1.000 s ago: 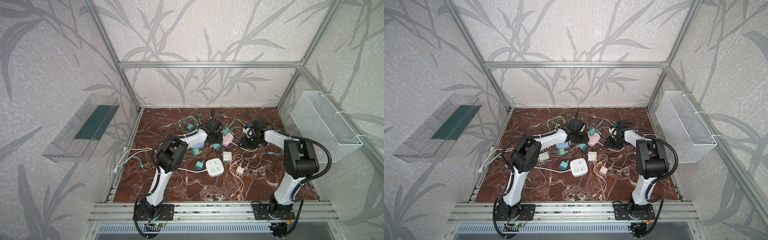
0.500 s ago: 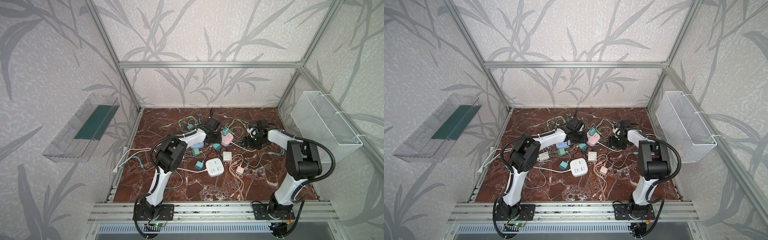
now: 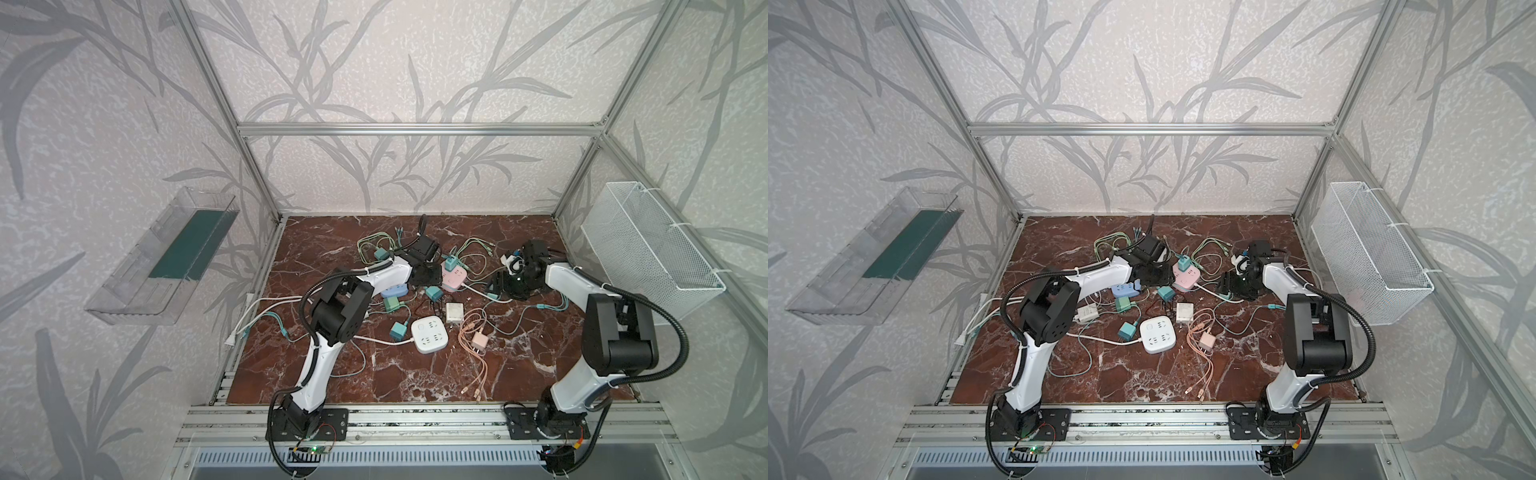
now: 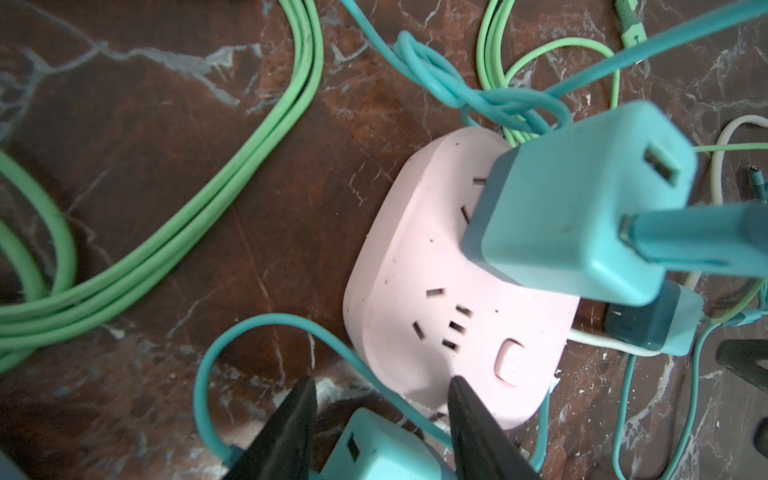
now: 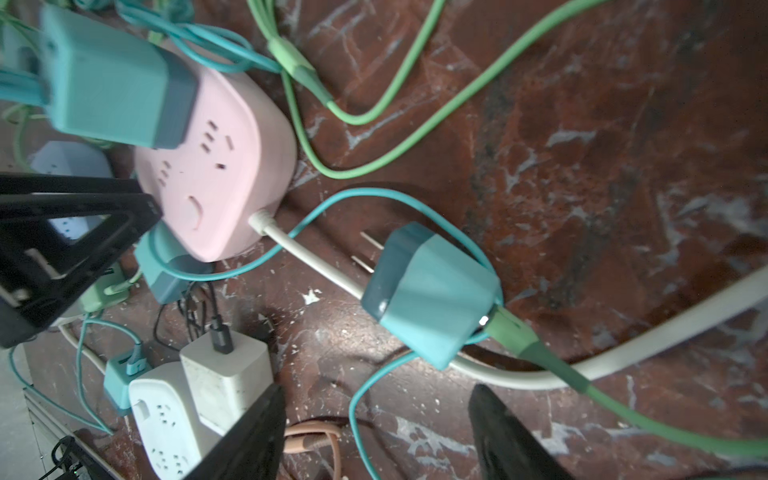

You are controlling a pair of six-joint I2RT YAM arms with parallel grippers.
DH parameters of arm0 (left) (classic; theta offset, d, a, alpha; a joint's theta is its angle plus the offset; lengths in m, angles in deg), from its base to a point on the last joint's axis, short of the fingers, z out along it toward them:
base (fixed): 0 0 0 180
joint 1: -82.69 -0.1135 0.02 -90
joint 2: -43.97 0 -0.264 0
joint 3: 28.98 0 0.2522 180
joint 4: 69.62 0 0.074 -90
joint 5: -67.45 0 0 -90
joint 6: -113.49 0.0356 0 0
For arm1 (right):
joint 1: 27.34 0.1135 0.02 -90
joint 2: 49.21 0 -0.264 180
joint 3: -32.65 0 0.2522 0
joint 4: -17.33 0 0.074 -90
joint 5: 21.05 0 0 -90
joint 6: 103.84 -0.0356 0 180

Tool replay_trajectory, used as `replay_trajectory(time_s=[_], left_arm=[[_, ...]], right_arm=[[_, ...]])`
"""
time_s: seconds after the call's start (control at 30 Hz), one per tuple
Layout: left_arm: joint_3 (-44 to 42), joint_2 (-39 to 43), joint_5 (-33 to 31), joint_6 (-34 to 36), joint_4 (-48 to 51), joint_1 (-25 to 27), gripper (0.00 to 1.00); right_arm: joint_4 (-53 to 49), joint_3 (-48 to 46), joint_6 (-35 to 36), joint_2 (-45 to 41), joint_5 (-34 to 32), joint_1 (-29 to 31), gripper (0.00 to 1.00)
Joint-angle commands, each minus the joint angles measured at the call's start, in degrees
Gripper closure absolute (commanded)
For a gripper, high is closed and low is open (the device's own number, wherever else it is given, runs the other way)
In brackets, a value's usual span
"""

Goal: Pull the plug off the socket

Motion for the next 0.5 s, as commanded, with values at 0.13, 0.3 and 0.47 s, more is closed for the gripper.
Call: replay_trajectory(time_s=[0.13, 0.3, 0.47], left_arm=[[2.11, 1.17, 0.35, 0.13, 0.96, -0.92, 0.46], [2.23, 1.04, 1.42, -0.17, 0.18, -1.41, 0.46], [2.99, -0.02, 3.56, -0.32, 0.29, -1.77, 0.46]], right_arm=[[5.58, -1.35, 5.01, -6.27, 4.27, 1.16, 0.32], [11.8, -1.58, 10.32, -7.14, 1.54, 4.38, 0.3], [16.26, 0.53, 19.39, -4.25, -3.35, 9.16, 0.28]])
